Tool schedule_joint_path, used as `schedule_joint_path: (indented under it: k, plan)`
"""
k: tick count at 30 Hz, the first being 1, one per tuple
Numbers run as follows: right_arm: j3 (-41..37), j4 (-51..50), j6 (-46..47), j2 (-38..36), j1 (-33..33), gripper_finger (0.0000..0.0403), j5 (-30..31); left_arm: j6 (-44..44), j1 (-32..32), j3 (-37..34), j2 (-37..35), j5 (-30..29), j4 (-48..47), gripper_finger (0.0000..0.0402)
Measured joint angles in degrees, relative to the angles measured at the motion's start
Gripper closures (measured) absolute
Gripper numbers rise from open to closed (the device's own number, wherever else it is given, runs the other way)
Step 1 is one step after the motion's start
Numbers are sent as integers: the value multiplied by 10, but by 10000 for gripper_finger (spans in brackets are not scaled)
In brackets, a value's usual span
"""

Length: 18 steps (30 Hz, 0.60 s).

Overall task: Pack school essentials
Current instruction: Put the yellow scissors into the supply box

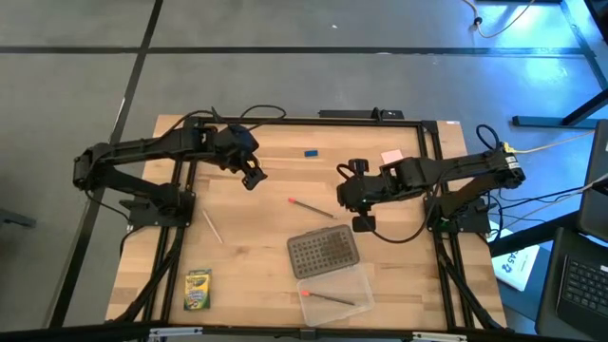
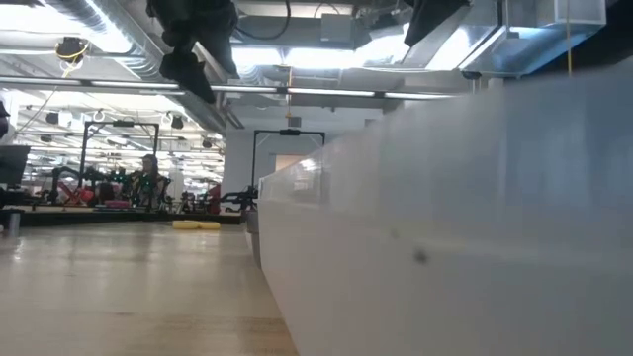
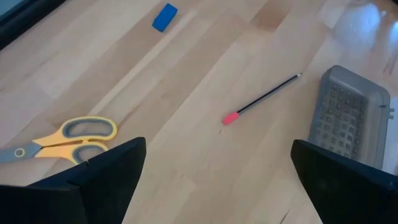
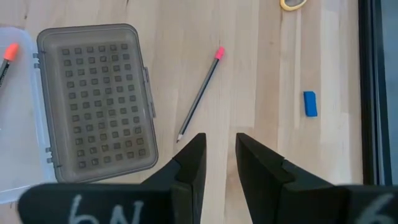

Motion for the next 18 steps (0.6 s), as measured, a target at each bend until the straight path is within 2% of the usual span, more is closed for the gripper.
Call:
schedule_joint_path:
  k: [5,10,18]
  plan:
    - [0,0,-1,0,0,313,0,-10,0,0,-1,-2,10,5]
    - [0,0,-1,0,0,313,0,-87,-2,0,-1,-2,29,5]
    - [0,1,-2,0,0,313,7,-74,-1,0,-1,1,30,5]
